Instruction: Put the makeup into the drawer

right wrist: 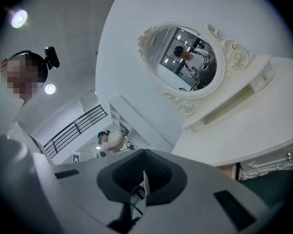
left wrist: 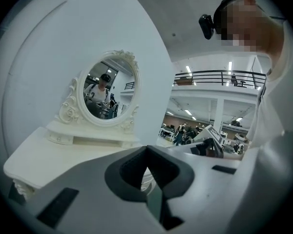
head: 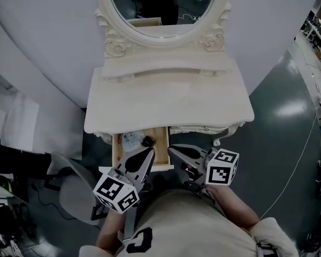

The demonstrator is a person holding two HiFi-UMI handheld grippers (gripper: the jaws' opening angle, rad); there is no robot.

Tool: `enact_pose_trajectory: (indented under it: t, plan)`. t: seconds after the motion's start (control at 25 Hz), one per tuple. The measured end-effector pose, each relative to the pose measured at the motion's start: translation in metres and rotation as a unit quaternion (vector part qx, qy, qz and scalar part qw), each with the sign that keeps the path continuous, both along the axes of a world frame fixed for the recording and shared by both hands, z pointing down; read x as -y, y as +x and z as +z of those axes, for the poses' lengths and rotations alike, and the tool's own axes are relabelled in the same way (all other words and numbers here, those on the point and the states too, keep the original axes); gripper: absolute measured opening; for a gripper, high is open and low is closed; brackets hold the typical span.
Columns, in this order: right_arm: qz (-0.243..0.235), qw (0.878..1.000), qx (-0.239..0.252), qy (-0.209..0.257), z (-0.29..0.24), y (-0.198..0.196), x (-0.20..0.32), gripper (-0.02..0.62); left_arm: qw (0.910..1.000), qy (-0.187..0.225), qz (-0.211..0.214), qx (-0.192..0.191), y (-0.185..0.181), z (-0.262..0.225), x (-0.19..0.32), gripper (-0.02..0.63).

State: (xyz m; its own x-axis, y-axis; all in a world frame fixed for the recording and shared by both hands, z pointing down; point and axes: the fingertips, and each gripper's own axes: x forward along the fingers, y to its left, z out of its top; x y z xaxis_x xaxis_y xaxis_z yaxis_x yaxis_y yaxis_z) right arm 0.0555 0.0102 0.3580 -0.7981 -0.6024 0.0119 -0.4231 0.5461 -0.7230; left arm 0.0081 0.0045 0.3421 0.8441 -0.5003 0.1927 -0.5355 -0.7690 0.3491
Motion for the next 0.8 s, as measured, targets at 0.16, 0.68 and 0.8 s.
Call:
enact_pose_trajectory:
  t: [0.16, 0.68, 0.8]
  plan:
    - [0.006, 1.000, 0.013, 0.023, -0.019, 0.021, -0.012, 0.026, 0.9996, 0.018, 0.011, 0.016, 0.027, -0.009, -0.010, 0.054]
    - [-0.019, 0.999, 0.003, 0.035, -0.021, 0.060, -0.056, 0.026, 0.9990, 0.035, -0.017, 0.025, 0.057, -0.018, -0.042, 0.054]
    - [-0.033, 0.999, 0.006, 0.032, -0.017, 0.064, -0.062, 0.026, 0.9986, 0.031, -0.030, 0.030, 0.057, -0.014, -0.050, 0.054]
